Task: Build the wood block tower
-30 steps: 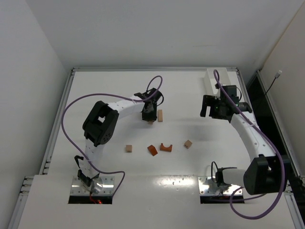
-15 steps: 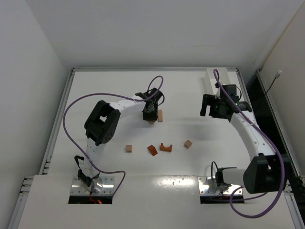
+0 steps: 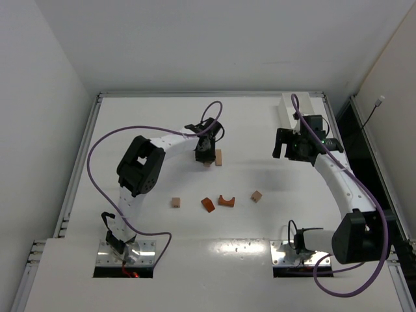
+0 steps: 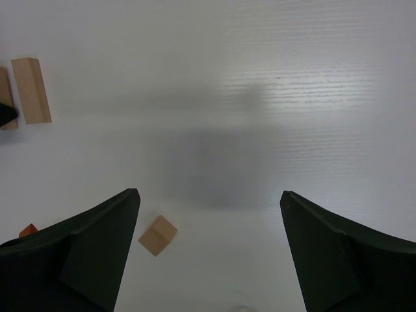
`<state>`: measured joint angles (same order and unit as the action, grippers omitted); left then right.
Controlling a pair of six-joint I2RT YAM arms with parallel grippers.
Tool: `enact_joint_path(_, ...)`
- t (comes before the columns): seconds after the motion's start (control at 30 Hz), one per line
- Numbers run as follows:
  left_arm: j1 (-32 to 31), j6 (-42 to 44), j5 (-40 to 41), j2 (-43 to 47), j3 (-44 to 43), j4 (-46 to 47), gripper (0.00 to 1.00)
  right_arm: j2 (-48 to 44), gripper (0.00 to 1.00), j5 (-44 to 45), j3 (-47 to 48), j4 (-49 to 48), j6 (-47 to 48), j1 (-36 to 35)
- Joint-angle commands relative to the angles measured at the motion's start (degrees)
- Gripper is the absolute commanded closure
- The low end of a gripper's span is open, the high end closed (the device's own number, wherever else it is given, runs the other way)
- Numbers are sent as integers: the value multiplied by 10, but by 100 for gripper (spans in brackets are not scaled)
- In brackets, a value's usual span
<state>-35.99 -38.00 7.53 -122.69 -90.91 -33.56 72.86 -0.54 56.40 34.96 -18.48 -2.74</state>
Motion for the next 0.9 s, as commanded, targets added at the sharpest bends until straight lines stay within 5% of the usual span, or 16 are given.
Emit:
enact_joint_path(0.0,14,1,17,-18,-9,7,77,2,14,-9,25,-20,-11,3)
enact_joint_path(0.37,20,6,23,-18,-9,7,63,7,14,-9,25,-20,-11,3)
enact_joint_path(0.87,20,12,23,10,3,12,62,-4,14,-19,7,-25,-11,3)
